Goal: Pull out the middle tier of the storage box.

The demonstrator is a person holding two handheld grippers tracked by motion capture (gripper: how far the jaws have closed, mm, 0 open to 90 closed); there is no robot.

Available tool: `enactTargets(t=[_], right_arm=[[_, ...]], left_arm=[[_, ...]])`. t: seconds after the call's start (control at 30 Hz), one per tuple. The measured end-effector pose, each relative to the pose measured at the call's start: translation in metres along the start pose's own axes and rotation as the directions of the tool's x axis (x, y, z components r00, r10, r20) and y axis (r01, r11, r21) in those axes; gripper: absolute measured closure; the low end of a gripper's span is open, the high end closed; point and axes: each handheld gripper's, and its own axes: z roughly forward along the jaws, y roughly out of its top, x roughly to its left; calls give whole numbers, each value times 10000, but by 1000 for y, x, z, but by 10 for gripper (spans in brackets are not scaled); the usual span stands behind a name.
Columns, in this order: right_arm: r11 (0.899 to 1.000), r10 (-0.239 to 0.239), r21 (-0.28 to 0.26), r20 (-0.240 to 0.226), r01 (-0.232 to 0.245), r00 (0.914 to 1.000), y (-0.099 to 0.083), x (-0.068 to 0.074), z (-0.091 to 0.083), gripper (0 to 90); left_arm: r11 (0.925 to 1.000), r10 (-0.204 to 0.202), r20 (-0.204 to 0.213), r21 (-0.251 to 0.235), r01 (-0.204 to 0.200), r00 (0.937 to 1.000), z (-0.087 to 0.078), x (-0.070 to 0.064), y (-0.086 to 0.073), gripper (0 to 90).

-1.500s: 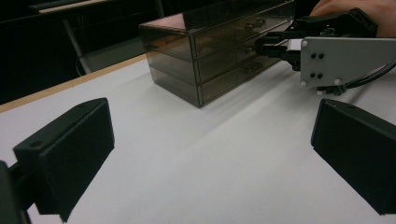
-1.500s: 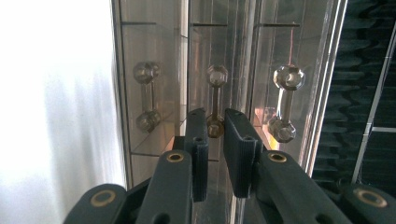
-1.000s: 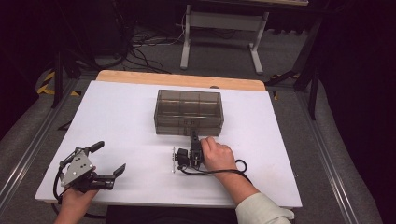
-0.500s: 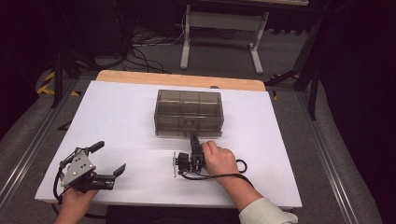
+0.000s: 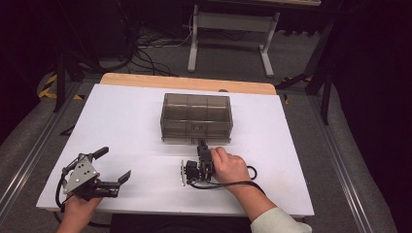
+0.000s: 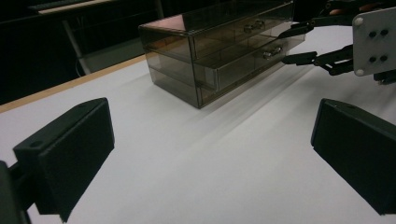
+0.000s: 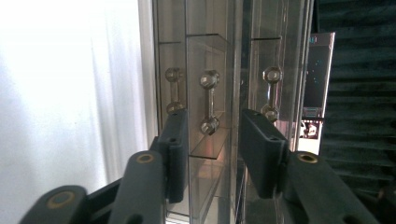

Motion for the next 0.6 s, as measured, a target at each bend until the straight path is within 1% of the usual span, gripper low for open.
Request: enactTargets(t=[0.07,0.1,0.23,0.3,0.33,0.37,0.4,0.43,0.47,0.5,0.53,0.6], right_arm=[[9998,120,-144,-24,-121,9999,0,-2,-2,591],[9996,256,-101,-136,-257,9996,0,-3,-3,586],[9986,301,-431,-155,-307,9994,-2,-8,-5,552],[9977,519,-423,-295,-531,9982,-3,-10,-7,527],[9968,606,-509,-292,-621,9977,-4,-12,-8,518],[9959,538,-710,-273,-557,9982,-4,-15,-8,507],[9937,872,-677,-395,-897,9954,-5,-16,-10,501],[9920,877,-876,-416,-910,9953,-6,-19,-10,501],[9887,1195,-842,-606,-1244,9910,-7,-20,-12,501],[9873,1115,-1042,-827,-1199,9903,-7,-25,-13,487],[9841,1348,-1025,-1022,-1452,9856,-8,-26,-14,481],[9817,1320,-1212,-1212,-1466,9838,-10,-30,-15,474]], left_arm=[[10000,-13,-7,-3,13,10000,0,0,0,3],[10000,-15,-7,-5,15,10000,0,0,0,3],[10000,-11,-1,-4,11,10000,0,0,0,3],[10000,-15,2,-4,15,10000,0,0,0,3],[10000,-11,3,-3,11,10000,0,0,0,3],[10000,-19,8,1,19,10000,0,0,0,3],[10000,-23,10,-3,23,10000,0,0,0,3],[10000,-56,17,-33,56,10000,0,0,0,3],[10000,-47,19,-34,48,10000,0,0,0,3],[10000,-18,29,-3,18,10000,0,0,0,3],[10000,42,0,22,-42,10000,1,0,0,3],[10000,89,-26,22,-89,10000,1,0,0,3]])
